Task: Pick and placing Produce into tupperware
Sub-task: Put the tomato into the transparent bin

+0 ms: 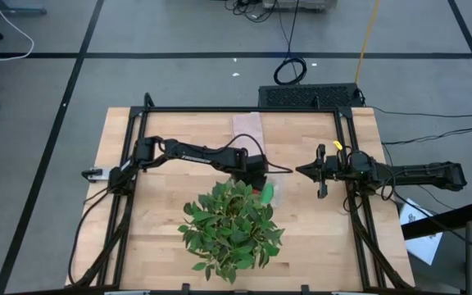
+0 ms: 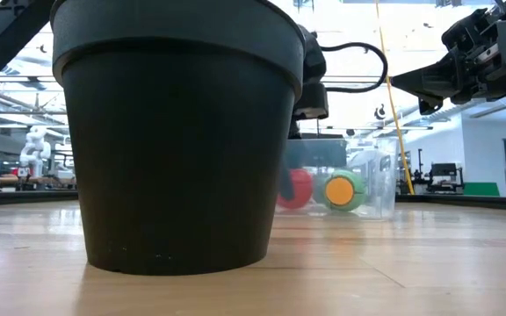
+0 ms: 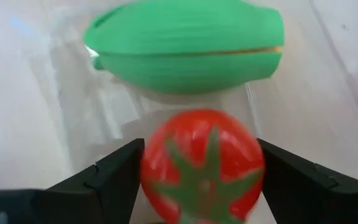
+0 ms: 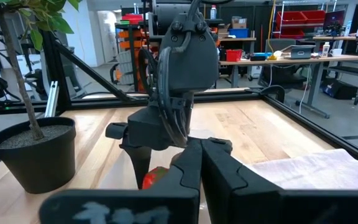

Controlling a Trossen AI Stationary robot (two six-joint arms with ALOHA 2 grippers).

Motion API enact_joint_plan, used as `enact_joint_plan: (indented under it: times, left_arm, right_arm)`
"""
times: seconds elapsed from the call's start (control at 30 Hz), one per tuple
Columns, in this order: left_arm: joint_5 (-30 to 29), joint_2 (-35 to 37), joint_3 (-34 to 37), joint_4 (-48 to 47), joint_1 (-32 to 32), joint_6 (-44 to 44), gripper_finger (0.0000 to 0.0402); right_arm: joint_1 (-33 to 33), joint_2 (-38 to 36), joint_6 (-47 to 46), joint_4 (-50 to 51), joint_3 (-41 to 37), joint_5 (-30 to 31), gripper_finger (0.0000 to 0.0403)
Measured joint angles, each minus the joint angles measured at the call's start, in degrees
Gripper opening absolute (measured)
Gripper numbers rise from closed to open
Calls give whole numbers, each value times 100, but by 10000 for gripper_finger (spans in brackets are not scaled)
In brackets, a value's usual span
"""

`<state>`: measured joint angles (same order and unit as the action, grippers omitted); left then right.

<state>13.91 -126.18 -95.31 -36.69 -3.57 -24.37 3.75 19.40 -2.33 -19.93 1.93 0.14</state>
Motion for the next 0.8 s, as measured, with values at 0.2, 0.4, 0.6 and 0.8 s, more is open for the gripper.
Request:
enact_joint_plan:
  times: [0.2, 0.4, 0.6, 0.8]
  left_arm:
    - [-66, -16, -197, -60, 42, -82, 294]
    - [-266, -14, -433, -468, 43, -85, 294]
    - [-485, -14, -645, -693, 43, -105, 294]
    - [-1044, -10, -803, -758, 43, -256, 294]
  right_arm:
    - [1, 2, 0, 1, 0, 0, 0]
    - [0, 1, 0, 1, 0, 0, 0]
    - [1, 2, -2, 1, 0, 0, 0]
    - [0, 2, -17, 2, 0, 0, 0]
